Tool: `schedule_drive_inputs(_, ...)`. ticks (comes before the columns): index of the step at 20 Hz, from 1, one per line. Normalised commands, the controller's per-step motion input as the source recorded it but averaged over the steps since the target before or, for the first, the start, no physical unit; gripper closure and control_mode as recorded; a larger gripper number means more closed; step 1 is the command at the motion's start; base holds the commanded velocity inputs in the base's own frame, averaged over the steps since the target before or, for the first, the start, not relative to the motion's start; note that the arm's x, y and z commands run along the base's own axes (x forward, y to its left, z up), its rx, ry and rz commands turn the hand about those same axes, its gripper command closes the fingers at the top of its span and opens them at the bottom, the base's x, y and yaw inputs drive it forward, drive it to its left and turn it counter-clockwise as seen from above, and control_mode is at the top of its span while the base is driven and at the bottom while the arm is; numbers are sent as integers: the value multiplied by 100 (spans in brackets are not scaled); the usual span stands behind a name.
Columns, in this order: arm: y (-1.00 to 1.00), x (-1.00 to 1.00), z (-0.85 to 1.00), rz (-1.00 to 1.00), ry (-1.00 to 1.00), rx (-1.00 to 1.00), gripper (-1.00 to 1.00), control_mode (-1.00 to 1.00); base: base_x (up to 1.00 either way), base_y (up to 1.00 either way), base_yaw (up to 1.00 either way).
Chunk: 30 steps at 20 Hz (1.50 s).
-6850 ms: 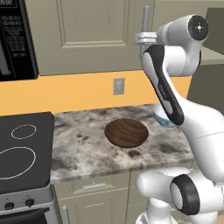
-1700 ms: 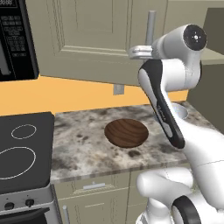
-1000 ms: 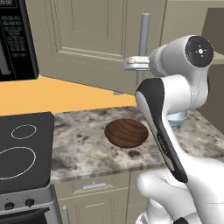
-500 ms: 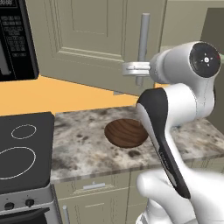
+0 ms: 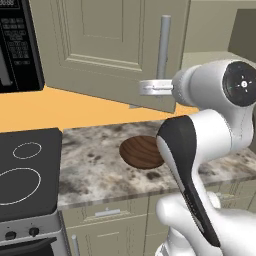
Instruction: Open the cabinet. Pick the bowls from the counter and place them in the cabinet. Then close the cabinet.
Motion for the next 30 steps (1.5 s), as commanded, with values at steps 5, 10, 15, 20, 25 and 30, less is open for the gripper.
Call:
schedule_drive_inputs(5,0,-56,3,0,-1,0,-100,-100,0,0,0)
schedule_drive_inputs(10,-10,-64,3,4,0,0,-100,-100,0,0,0)
schedule_drive_inputs(15,-40,-40,0,14,0,0,-100,-100,0,0,0)
schedule_drive_inputs(20,-52,-11,0,20,0,0,-100,-100,0,0,0)
schedule_drive_inputs(25,-48,0,0,21,0,3,-100,-100,0,0,0)
schedule_drive_inputs(30,-40,0,-2,19,0,9,-100,-100,0,0,0)
